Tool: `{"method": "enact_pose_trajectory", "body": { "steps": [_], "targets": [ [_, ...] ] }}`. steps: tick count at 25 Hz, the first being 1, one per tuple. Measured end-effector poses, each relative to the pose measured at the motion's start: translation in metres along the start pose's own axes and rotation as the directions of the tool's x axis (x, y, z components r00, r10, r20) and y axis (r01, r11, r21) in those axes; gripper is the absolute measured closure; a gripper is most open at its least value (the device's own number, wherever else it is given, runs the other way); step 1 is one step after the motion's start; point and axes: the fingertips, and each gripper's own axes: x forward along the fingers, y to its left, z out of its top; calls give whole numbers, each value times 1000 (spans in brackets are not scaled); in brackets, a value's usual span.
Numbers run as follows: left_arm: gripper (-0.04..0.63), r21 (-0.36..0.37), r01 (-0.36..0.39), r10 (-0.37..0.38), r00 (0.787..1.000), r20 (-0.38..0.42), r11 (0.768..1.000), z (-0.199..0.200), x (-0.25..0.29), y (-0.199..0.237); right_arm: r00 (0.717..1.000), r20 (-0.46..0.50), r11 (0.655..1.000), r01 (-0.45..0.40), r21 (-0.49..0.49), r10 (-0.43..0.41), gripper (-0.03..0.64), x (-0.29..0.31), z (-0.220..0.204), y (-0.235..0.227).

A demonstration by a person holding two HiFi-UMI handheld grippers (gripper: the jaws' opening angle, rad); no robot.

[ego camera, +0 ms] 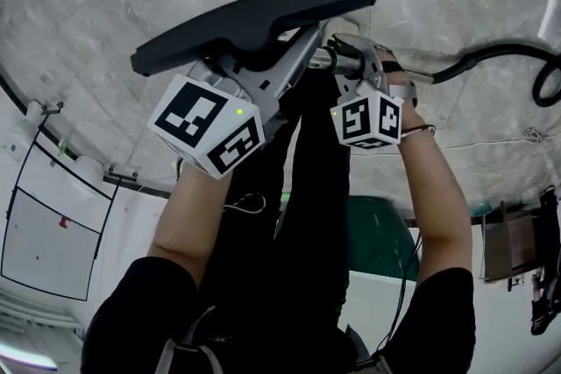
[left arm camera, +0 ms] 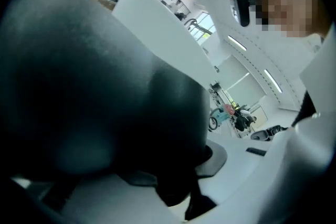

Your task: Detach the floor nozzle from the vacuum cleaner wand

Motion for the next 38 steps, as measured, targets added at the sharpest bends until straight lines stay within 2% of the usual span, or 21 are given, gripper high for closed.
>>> {"method": "enact_pose_trajectory", "body": {
  "steps": [1,2,3,4,5,6,7,8,9,10,11,12,13,14,15,17,20,22,25,29,38],
  "targets": [
    [460,5,30,-30,1000,-6,1000,-5,3,-4,984,5,984,-179,8,179,555,-3,-7,14],
    [462,-10,65,-65,998,-2,998,-6,5,-6,924,-6,923,-383,23,383,555,-10,-12,28],
    [468,-24,103,-103,995,12,994,-4,6,-7,818,-22,818,-573,48,574,555,-21,-14,40],
    [468,-18,142,-142,990,27,990,0,5,-11,690,-29,690,-720,77,723,555,-35,-12,49],
    [468,0,173,-173,984,35,985,3,3,-16,580,-23,579,-809,101,814,555,-48,-9,55],
    [468,12,189,-189,981,34,982,5,2,-20,532,-12,530,-840,115,847,555,-55,-5,57],
    [468,6,186,-187,982,27,982,5,3,-20,569,-4,565,-816,122,823,560,-53,-3,55],
    [468,-21,167,-166,986,19,986,5,5,-16,677,-6,673,-730,121,736,561,-44,-2,47],
    [468,-66,132,-131,991,18,989,7,6,-8,818,-20,815,-570,106,575,562,-30,-5,33],
    [468,-119,87,-83,996,40,989,12,3,5,935,-45,935,-349,66,352,563,-14,-12,15],
    [468,-164,40,-24,995,99,986,27,-8,23,989,-75,992,-127,0,127,563,-2,-25,-3],
    [468,-192,-5,43,980,194,981,53,-30,48,993,-113,997,18,-80,-27,563,4,-47,-14],
    [468,-195,-42,100,950,295,980,84,-58,75,983,-162,987,60,-151,-84,563,4,-75,-15],
    [468,-166,-68,125,925,358,984,112,-82,96,973,-217,981,33,-193,-76,563,-2,-103,-7],
    [468,-110,-82,117,923,366,991,130,-96,107,964,-262,980,-5,-200,-49,563,-10,-124,1],
    [468,-22,-87,89,949,301,996,134,-96,115,958,-286,989,-30,-144,-13,563,-17,-140,2],
    [468,-16,-126,126,963,239,992,101,-76,115,976,-210,998,-60,-21,54,563,-12,-118,0],
    [468,11,-131,126,971,205,991,78,-61,101,980,-171,995,-95,21,97,563,-10,-99,8],
    [468,70,-124,111,980,168,990,62,-39,89,982,-172,997,-76,-17,72,563,10,-76,-1],
    [468,64,-122,113,985,132,990,46,-30,80,980,-187,993,-81,-86,64,563,19,-72,1],
    [468,59,-142,137,987,87,988,32,-23,92,979,-197,996,-64,-55,52,563,29,-75,-9]
  ]
}}
